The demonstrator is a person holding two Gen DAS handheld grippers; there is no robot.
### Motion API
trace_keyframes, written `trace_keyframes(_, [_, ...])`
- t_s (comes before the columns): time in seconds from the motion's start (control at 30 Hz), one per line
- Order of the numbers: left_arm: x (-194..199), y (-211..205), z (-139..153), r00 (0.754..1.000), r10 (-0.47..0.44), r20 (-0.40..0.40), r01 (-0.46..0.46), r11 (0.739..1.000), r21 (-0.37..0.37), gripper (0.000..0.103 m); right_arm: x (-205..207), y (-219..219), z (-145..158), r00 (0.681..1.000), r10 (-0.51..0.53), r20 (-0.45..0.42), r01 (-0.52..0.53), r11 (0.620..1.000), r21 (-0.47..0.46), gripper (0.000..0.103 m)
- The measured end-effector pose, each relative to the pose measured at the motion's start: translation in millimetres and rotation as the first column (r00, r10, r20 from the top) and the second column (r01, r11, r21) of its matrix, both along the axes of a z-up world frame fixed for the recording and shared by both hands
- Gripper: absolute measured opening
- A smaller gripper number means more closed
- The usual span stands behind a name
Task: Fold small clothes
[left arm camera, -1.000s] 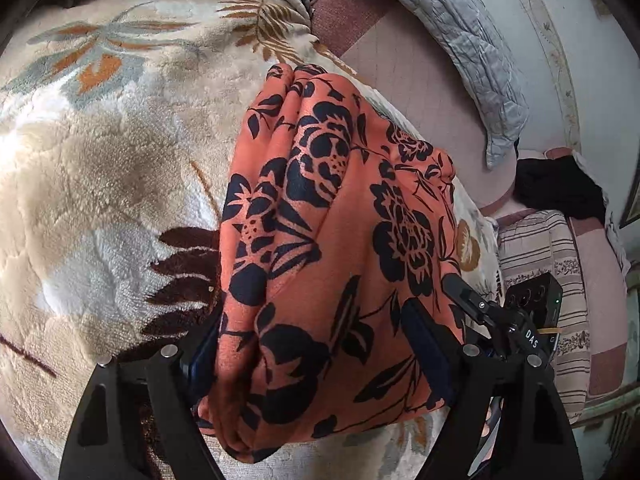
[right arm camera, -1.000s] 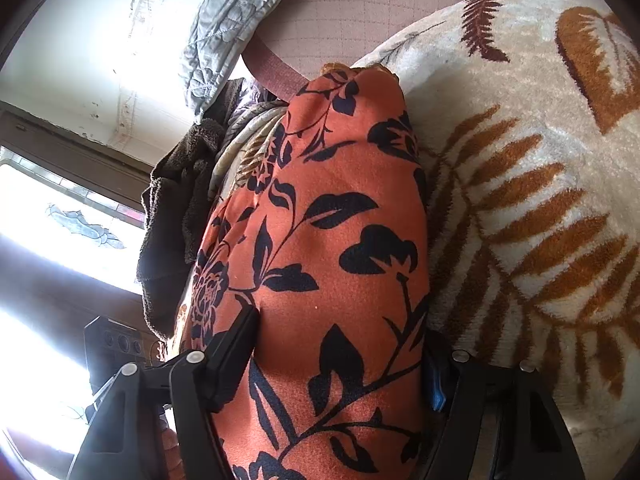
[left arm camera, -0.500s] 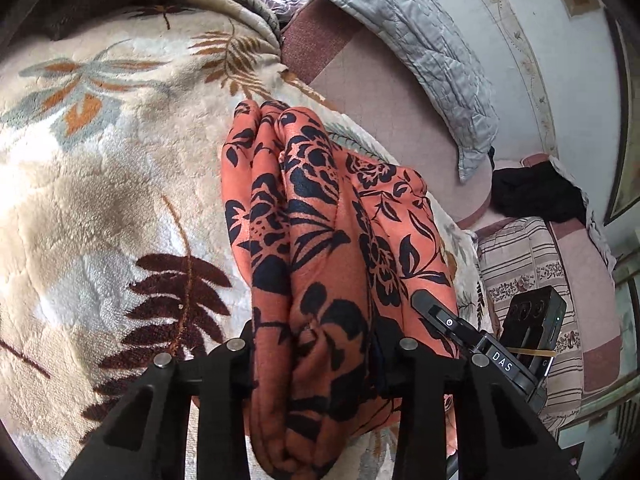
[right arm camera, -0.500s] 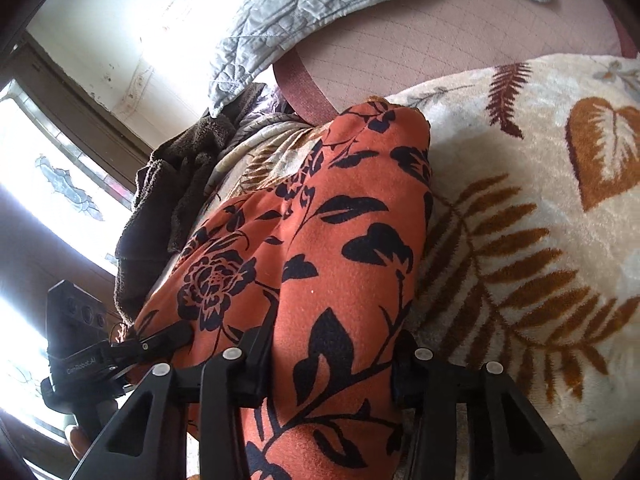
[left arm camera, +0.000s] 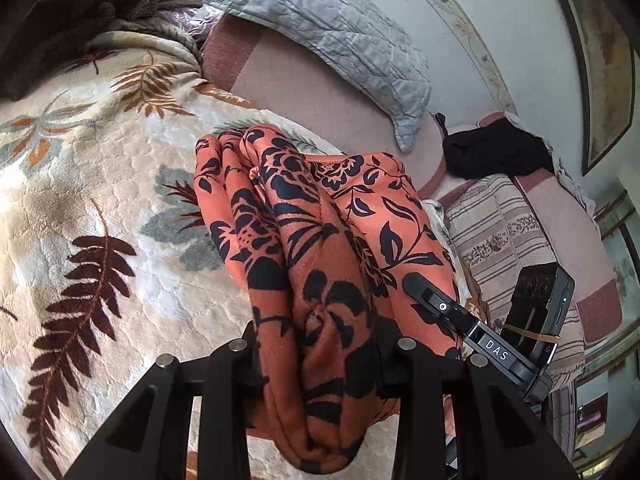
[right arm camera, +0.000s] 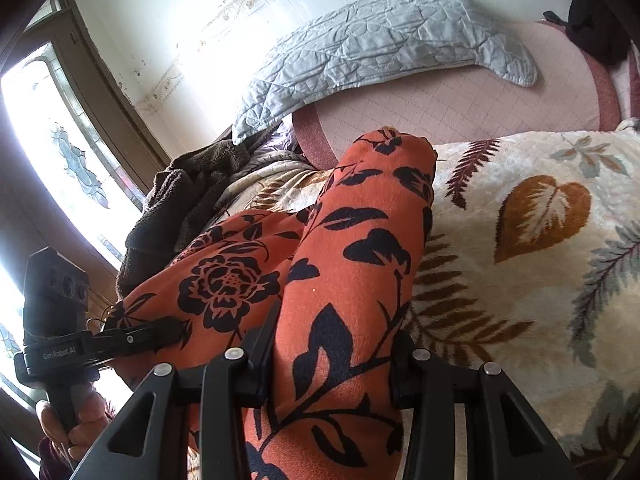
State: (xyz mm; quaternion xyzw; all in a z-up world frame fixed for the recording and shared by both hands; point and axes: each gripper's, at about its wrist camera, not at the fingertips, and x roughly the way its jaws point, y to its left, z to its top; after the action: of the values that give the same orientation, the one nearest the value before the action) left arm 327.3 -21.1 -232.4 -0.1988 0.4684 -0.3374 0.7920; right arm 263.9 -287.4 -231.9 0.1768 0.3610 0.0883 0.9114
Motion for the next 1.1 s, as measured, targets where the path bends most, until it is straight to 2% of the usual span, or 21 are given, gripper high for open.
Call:
trace_keyframes(0.3, [-55,-34,19,0.995,-0.092,0.043,0.089,0.994,0.062,0.036,-67,-28,20,0.999,-0.029,0.038,0.03,0.999,-0.026,0.043])
trace_keyframes(0.53, [-94,-58,6,0.988,-0.154,0.029,0.149,0.979,0.142,0.036,-117,-44,5,0.995,-0.099,0.001,0.099,0.995,0.006,0.043])
trace_keyframes(0.67, [-112,-58,-6,0.986,-0.165,-0.004,0.163,0.975,0.153,0.036,-136,-47,-4,0.993,-0.117,-0.023,0.118,0.993,0.018,0.043])
trace_keyframes(0.77, [-122,-58,-20,0.985,-0.167,-0.046,0.173,0.968,0.181,0.037,-144,-49,-15,0.99,-0.124,-0.066,0.126,0.992,0.02,0.044])
trace_keyframes(0.83, [-124,-60,-33,0.985,-0.157,-0.076,0.171,0.957,0.236,0.039,-143,-51,-28,0.982,-0.128,-0.141,0.132,0.991,0.018,0.045])
trace_keyframes(0.93, [-127,-55,-46,0.981,-0.132,-0.144,0.167,0.951,0.261,0.046,-146,-56,-39,0.955,-0.187,-0.229,0.194,0.981,0.004,0.056])
trace_keyframes(1.0, [-132,-46,-40,0.985,-0.113,-0.13,0.145,0.952,0.271,0.048,-156,-60,-33,0.95,-0.22,-0.222,0.227,0.974,0.004,0.057])
trace_keyframes(1.1, [-146,-38,-17,0.996,-0.088,-0.014,0.088,0.939,0.332,0.049,-171,-61,-11,0.948,-0.289,-0.137,0.279,0.956,-0.085,0.058])
